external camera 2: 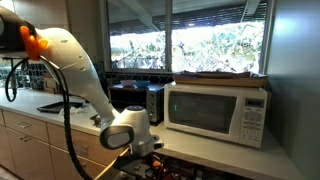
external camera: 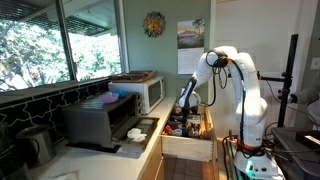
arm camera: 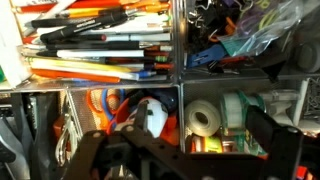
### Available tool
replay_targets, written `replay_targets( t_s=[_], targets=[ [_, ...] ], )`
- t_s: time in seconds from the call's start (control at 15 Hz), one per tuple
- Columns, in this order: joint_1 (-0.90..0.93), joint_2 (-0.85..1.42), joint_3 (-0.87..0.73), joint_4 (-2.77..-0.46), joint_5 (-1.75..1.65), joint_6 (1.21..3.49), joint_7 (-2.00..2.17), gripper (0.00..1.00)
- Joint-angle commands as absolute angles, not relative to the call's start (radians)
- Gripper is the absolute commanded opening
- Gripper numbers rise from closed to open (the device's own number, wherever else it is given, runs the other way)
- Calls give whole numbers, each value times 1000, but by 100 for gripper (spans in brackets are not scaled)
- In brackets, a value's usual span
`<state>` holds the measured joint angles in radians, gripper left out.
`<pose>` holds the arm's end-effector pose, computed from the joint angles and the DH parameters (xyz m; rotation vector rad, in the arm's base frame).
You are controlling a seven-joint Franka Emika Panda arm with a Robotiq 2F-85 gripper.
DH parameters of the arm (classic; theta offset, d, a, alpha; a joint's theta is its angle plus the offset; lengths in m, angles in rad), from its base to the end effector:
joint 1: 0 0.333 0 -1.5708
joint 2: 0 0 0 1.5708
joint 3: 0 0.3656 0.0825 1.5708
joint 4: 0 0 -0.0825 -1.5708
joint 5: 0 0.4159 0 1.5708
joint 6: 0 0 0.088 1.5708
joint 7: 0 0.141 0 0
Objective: Remove the orange packet from the drawer and put it on the counter
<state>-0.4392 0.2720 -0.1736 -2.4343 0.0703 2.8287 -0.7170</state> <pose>0.4325 -0.3114 0.1938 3.0431 0.0729 0.1344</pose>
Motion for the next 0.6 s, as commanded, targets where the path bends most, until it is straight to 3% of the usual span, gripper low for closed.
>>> replay_targets(
  t_s=[0.0,0.53],
  targets=[
    [-530,338,-109,-2424,140,2893,-846,99],
    [-586,388,-113,-2340,41,2946,-957,100]
  ],
)
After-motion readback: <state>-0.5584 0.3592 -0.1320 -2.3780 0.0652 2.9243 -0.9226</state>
